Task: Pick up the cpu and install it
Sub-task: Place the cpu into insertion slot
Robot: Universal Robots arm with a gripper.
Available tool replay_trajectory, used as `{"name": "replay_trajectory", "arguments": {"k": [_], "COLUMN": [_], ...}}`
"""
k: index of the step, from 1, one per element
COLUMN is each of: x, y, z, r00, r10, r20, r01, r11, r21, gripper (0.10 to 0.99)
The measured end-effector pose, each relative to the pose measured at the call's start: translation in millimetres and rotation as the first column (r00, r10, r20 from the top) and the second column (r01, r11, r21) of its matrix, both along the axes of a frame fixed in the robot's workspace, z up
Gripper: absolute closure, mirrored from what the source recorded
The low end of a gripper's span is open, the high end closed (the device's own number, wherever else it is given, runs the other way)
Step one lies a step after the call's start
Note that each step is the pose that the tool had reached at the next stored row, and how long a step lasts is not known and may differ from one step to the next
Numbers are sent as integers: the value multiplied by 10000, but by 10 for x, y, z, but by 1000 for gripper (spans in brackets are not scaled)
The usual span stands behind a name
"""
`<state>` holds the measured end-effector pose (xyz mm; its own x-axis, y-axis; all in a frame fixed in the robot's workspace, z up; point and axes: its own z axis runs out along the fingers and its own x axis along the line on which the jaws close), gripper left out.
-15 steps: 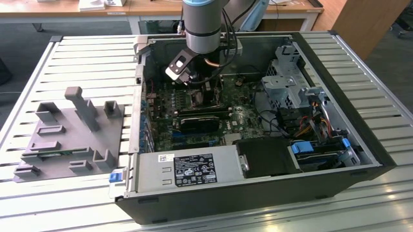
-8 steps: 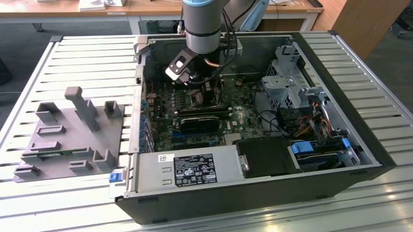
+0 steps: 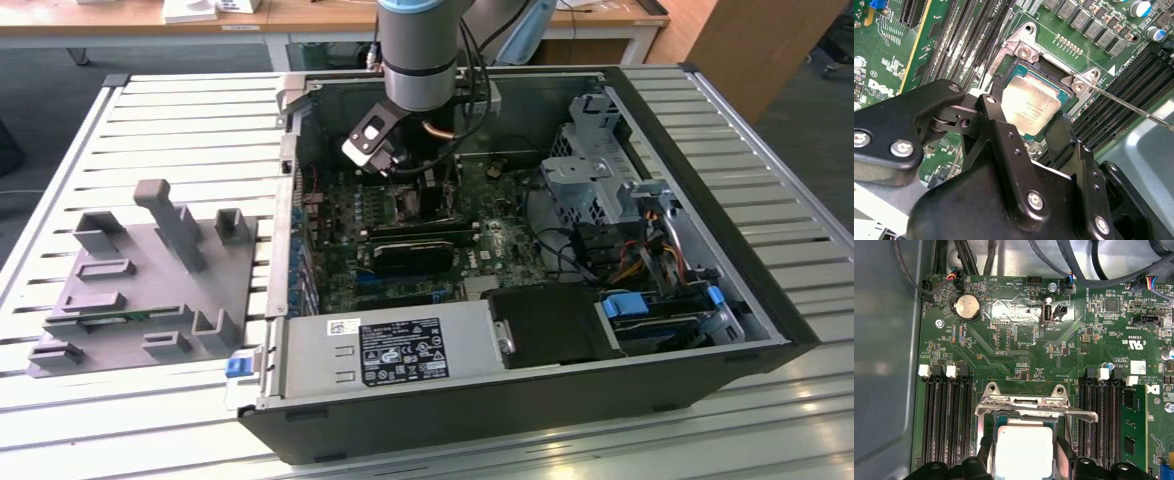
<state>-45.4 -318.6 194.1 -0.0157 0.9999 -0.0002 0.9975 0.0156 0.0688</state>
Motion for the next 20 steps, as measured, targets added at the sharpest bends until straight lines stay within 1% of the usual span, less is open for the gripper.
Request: {"name": "replay_trajectory", "arguments": {"k": [3, 6, 7, 8, 10, 11, 13, 14, 16, 17, 19, 20], "x": [0, 0, 0, 1, 1, 1, 3, 3, 4, 4, 3, 4], "y": [0, 0, 0, 0, 0, 0, 0, 0, 1, 0, 0, 0], "z": [0, 25, 36, 47, 68, 79, 94, 99, 108, 113, 128, 133], "r00": [10000, 10000, 10000, 10000, 10000, 10000, 10000, 10000, 10000, 10000, 10000, 10000], "r10": [0, 0, -1, -5, -7, -7, -7, -7, -7, -8, -12, -13], "r20": [1, 0, -1, -2, -3, -8, -20, -21, -20, -20, -21, -21], "r01": [0, 0, 1, 5, 7, 7, 7, 7, 7, 8, 12, 13], "r11": [10000, 10000, 10000, 10000, 10000, 10000, 10000, 10000, 10000, 10000, 9999, 9999], "r21": [2, 1, -2, -3, -10, -18, -39, -46, -65, -79, -99, -112], "gripper": [478, 478, 498, 498, 616, 616, 737, 737, 855, 855, 969, 969]}}
